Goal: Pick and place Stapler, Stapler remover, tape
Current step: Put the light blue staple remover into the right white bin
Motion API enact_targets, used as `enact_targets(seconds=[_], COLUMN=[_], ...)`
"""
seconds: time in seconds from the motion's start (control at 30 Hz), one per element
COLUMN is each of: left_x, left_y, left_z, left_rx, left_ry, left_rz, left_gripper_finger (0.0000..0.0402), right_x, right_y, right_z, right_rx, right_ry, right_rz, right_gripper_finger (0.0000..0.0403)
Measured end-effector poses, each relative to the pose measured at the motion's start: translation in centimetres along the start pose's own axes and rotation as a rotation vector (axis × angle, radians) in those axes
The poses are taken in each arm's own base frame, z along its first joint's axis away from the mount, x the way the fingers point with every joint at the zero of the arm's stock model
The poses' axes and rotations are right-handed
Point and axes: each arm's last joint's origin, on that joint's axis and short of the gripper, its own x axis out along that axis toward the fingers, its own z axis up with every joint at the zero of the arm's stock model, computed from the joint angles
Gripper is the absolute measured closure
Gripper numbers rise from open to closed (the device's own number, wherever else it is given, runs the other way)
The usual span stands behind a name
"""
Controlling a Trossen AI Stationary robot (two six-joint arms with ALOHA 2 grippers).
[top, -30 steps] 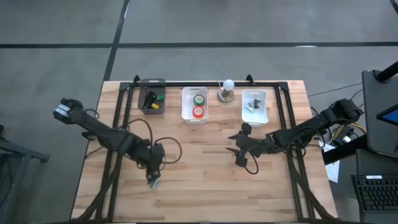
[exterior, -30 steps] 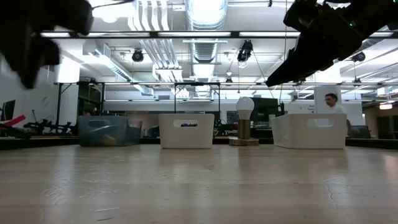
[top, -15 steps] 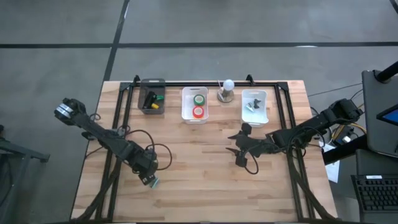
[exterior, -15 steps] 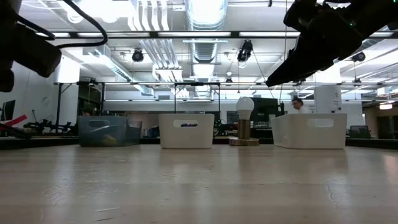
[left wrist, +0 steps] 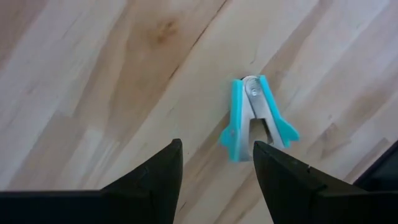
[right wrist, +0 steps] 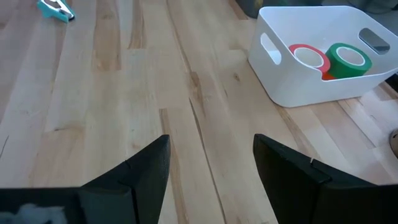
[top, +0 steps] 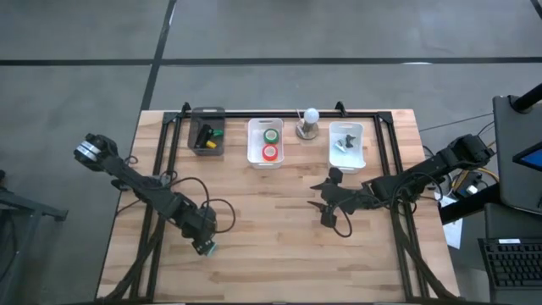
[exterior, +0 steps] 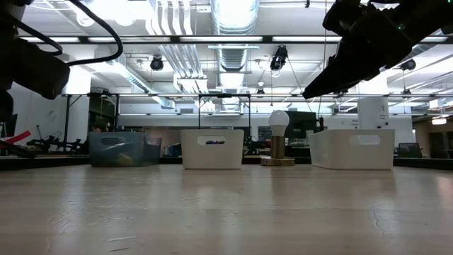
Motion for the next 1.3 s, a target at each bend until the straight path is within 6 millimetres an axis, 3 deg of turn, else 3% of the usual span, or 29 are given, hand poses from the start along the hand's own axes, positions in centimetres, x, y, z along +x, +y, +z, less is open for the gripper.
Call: enact_targets(seconds=[0.23,0.87,1.07,1.3], left_x=[0.7,1.8,2.1,2.1], left_y=[-0.2,0.0,-0.1,-0.5], left_z=[0.1,-0.1,0.0,0.1], left_rx=[0.0,-0.016,0.029,0.113], left_ry=[-0.011,0.033,0.038,0.019], left_rz=[-0.086,-0.033,-0.028,-0.063], left_gripper_finger=[0.0204,0.0213,0.0256,0.0358], right_x=[0.0,0.0,0.0,0.0], right_y=[0.0,0.0,0.0,0.0], right_z=[0.0,0.0,0.0,0.0], right_rx=[0.001,0.0,0.002,0.003], right_ry=[0.0,0.001,0.001,0.001], right_rz=[-0.001,-0.001,0.0,-0.001], right_gripper_finger=[0.0177,0.0177,0.0177,0.0177])
